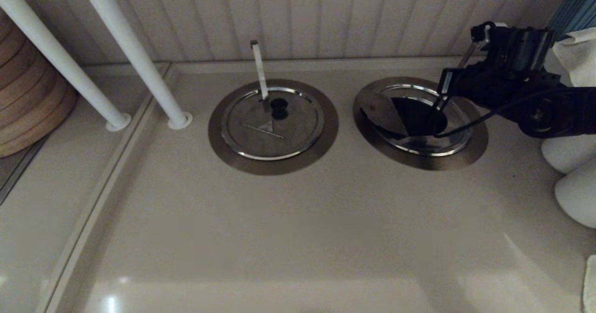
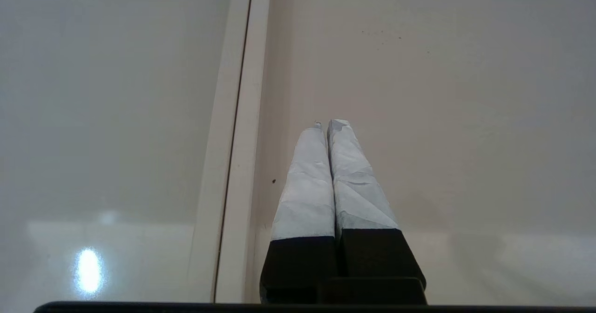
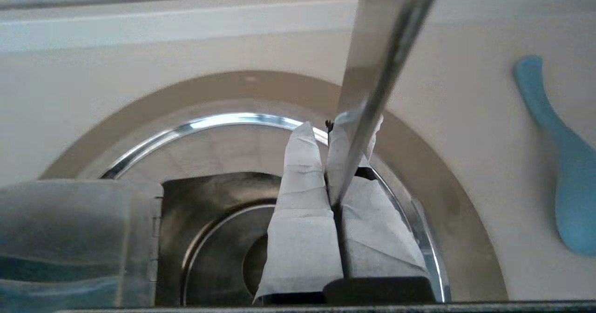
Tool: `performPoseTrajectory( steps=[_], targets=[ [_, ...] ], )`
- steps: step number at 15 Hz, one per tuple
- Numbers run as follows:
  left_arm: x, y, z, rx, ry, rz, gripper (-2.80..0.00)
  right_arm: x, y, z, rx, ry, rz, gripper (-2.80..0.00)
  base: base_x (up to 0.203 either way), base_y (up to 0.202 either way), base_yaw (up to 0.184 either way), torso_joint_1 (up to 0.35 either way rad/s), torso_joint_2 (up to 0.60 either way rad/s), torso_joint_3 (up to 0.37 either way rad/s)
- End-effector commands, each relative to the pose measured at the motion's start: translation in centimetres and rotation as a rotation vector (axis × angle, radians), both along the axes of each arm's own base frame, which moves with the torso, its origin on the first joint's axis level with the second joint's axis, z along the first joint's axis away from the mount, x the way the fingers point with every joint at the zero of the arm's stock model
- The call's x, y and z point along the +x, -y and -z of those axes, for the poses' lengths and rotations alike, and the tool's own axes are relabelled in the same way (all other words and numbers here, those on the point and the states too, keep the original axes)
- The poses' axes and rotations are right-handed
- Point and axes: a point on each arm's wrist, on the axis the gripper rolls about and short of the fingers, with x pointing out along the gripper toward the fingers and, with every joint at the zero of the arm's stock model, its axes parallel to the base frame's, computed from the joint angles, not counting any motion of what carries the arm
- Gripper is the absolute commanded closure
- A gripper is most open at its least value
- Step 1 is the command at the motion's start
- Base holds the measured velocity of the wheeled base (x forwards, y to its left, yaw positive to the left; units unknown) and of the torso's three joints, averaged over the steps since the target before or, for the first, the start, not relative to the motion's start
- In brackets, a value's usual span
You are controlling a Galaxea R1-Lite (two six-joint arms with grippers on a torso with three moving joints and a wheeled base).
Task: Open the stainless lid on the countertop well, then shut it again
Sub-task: Stir with a spoon
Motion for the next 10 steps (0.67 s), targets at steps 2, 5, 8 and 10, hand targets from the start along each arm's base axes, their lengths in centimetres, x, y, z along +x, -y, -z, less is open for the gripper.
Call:
performPoseTrajectory(
  steps=[2, 5, 8, 10],
  targets=[
    [0.00, 0.00, 0.00, 0.000, 0.001, -0.001, 0.00, 0.10, -0.02, 0.70, -0.010, -0.016, 0.000, -2.80, 0.000, 0.000, 0.000, 0.000, 0.00, 0.000],
    [0.00, 0.00, 0.00, 0.000, 0.001, -0.001, 0.00, -0.03, -0.01, -0.01, 0.000, 0.023, 0.001, -2.80, 0.000, 0.000, 0.000, 0.000, 0.00, 0.000],
    [0.00, 0.00, 0.00, 0.000, 0.001, 0.000, 0.00, -0.07, -0.05, -0.07, 0.002, 0.025, 0.000, -2.80, 0.000, 0.000, 0.000, 0.000, 0.00, 0.000],
    [0.00, 0.00, 0.00, 0.000, 0.001, -0.001, 0.00, -0.20, -0.11, -0.19, 0.002, 0.028, -0.001, -2.80, 0.000, 0.000, 0.000, 0.000, 0.00, 0.000]
  ],
)
